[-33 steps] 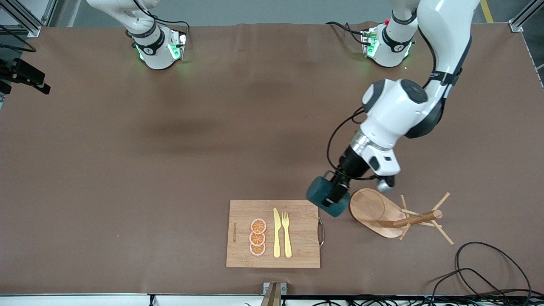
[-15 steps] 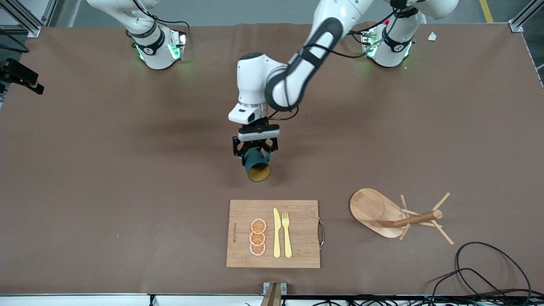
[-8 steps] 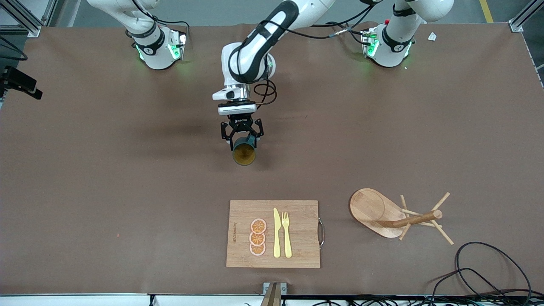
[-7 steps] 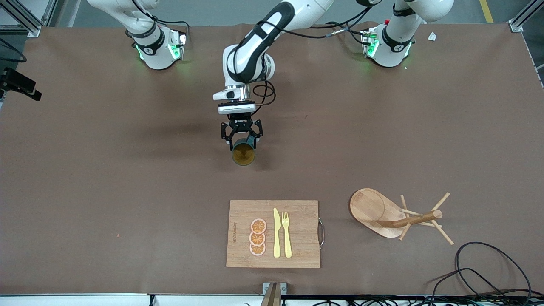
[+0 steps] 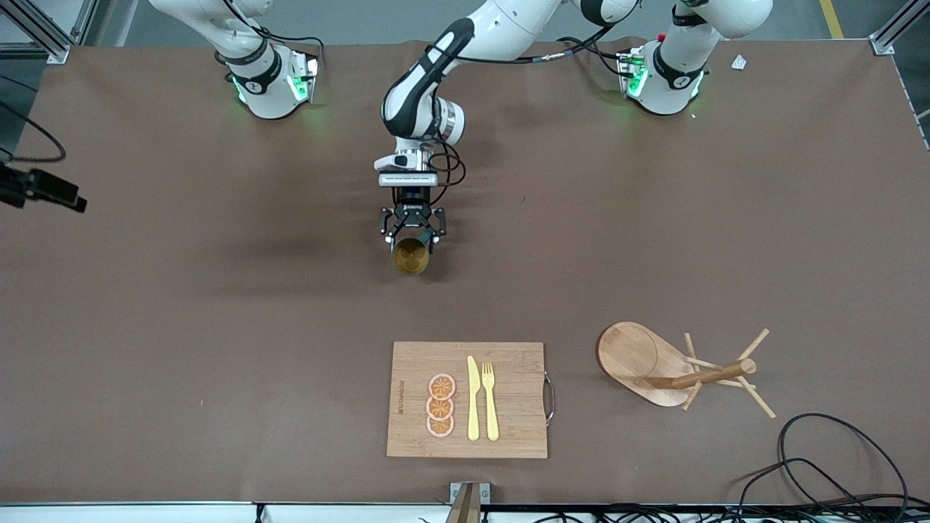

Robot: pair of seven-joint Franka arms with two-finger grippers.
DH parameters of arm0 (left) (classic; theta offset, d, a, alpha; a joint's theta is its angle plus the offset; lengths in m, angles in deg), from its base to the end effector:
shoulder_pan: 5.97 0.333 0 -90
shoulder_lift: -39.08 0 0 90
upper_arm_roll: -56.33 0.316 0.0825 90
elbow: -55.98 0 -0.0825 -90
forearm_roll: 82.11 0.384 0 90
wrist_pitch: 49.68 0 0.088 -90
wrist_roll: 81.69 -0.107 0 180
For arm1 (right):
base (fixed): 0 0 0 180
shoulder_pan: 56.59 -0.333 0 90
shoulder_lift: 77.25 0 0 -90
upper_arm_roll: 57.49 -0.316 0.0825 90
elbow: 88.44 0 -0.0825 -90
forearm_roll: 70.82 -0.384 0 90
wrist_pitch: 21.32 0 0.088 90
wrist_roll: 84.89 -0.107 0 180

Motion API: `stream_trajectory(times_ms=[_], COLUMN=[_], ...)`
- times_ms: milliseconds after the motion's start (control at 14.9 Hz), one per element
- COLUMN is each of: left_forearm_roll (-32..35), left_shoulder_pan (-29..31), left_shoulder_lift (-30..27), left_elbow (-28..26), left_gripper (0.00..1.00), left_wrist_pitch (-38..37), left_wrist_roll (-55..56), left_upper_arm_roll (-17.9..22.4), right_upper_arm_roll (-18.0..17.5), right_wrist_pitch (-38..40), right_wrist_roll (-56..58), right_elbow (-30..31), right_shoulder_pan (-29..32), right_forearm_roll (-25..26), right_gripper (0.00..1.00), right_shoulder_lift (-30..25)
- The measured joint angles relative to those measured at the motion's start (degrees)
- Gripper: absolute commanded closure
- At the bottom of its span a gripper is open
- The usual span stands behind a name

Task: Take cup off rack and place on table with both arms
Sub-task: 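Hold the mug with the left gripper while the right gripper reaches it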

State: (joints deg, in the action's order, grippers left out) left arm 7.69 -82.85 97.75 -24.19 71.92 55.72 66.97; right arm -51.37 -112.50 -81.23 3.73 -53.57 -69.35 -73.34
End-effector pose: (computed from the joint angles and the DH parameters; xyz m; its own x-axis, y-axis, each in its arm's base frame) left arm 0.3065 -0.6517 0.1088 0.2544 -0.0075 0.9671 -0.0385 -0.9993 0.0024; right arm 0.5655 -0.0918 0.5701 0.9917 -0.0948 -0.0870 -0.0927 -0.9953 0.0273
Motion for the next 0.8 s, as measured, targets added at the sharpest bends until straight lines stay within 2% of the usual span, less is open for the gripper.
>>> stream_trajectory(times_ms=[134,201,268,468,669,803], left_forearm_roll=[2.89,4.19,5.05,5.18,-1.50,-10.17], left_shoulder_pan=[-1.34,-1.71,-1.99,-2.58,-2.82,-3.07], left_shoulder_lift=[1.62,2.80,3.95,4.86,4.09,1.58], left_elbow=[-0.20,-0.24,-0.20,0.00,1.25,2.48], left_gripper=[0.17,0.05,0.00,0.00,0.00,0.00], left_wrist_pitch=[-2.78,-4.20,-5.72,-7.66,-10.25,-14.67], left_wrist_roll=[3.60,5.85,7.73,10.13,10.24,10.26], left_upper_arm_roll=[-0.03,-0.12,-0.41,-2.79,-6.59,-10.24], right_upper_arm_roll=[-0.06,-0.18,-0.32,-0.66,-1.03,-1.15], right_wrist_pitch=[-1.44,-1.94,-2.47,-4.27,-5.88,-6.27], right_wrist_roll=[0.00,0.00,-0.02,-0.02,-0.07,-1.47], right_elbow=[-0.08,-0.09,-0.05,0.25,1.44,2.36], right_shoulder_pan=[0.04,0.03,0.02,-0.13,-2.07,-4.39], right_forearm_roll=[0.77,0.70,0.39,-1.73,-2.43,-2.49], right_gripper=[0.00,0.00,0.00,0.00,0.00,0.00], right_shoulder_lift=[2.69,3.61,4.42,6.78,8.09,8.68])
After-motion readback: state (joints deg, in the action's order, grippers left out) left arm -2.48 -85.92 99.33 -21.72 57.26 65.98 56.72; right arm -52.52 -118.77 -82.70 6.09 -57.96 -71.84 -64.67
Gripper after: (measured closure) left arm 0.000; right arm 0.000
